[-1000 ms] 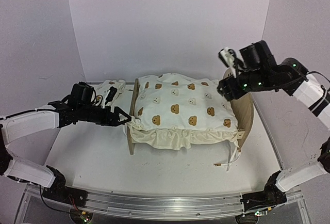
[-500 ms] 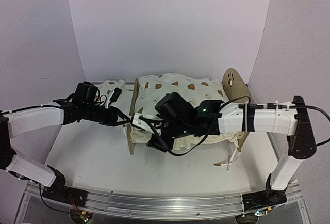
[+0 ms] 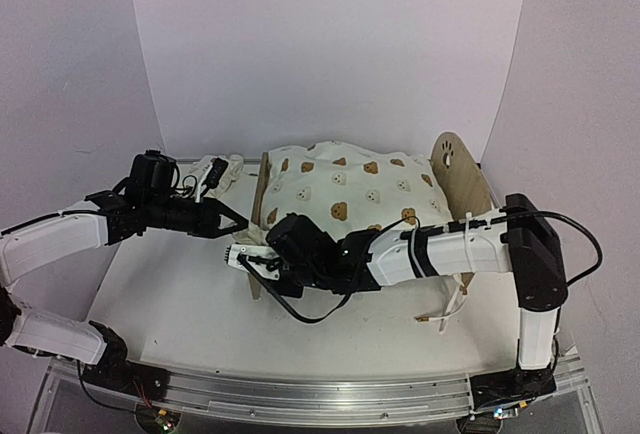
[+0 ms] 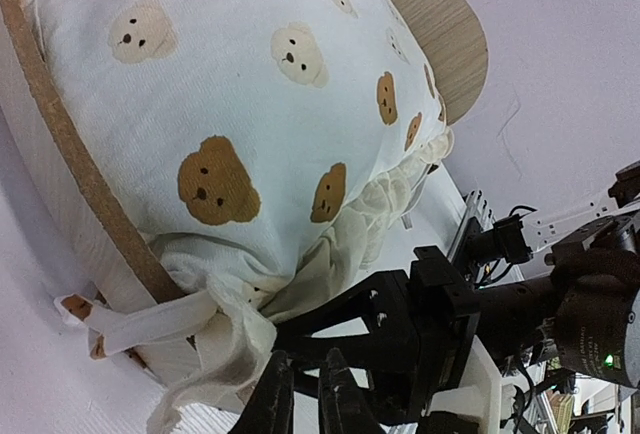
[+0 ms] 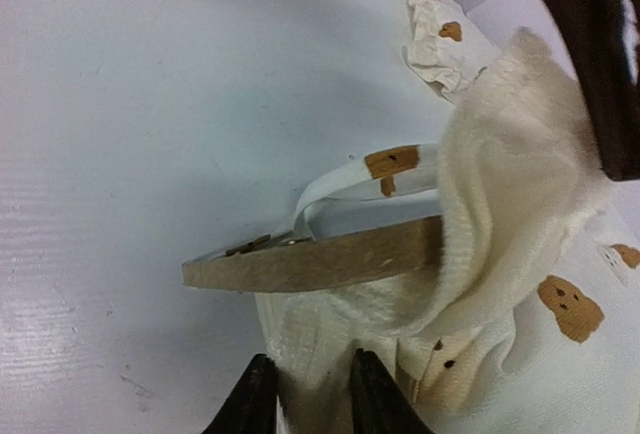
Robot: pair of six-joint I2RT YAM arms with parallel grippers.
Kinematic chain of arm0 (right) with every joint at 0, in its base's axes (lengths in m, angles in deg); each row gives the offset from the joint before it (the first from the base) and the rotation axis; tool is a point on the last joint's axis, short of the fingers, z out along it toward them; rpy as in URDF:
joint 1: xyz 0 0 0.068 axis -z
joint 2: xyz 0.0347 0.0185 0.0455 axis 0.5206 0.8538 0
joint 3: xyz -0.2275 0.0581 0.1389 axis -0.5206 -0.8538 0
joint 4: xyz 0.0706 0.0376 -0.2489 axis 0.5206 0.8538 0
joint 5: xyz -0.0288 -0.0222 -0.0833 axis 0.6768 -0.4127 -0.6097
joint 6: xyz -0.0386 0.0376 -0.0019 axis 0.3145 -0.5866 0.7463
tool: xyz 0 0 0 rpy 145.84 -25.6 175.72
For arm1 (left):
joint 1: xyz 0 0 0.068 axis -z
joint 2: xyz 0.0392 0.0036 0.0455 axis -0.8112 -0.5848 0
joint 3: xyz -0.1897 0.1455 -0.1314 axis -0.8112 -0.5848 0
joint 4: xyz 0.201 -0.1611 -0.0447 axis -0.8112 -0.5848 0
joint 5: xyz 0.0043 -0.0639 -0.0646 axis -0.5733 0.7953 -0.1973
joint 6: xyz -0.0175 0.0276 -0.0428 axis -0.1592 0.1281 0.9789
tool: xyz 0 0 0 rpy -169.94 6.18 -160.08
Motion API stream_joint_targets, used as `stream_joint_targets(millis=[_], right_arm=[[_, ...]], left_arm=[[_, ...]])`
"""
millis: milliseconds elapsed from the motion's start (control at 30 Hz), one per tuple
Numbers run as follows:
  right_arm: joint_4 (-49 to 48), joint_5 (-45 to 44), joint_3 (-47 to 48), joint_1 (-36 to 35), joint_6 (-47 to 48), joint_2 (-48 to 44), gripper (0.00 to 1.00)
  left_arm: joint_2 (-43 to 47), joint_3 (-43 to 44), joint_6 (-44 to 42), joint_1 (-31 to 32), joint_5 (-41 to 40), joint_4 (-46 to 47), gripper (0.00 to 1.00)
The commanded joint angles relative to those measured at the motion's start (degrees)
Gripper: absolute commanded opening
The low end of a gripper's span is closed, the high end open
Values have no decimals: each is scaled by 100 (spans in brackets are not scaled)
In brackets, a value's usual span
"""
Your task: Set up the pet bed
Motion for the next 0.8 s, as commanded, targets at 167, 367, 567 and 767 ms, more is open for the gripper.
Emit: stream_joint_targets(millis=[167,367,567,767], right_arm=[[-547,-504,-172,10,-446,-567,0],[-160,-129,-983,23,-1140,-1693,0],[136,479,-1762,366,-1664,-2598,0],[125,1313,-2317,1124,-2224,-3041,0]], left_arm=[[283,198,128,25,135,135,11],[368,249,224,25,110,134,12],[617,177,281,21,-199,47,47],[704,-52,395,24,-437,42,71]])
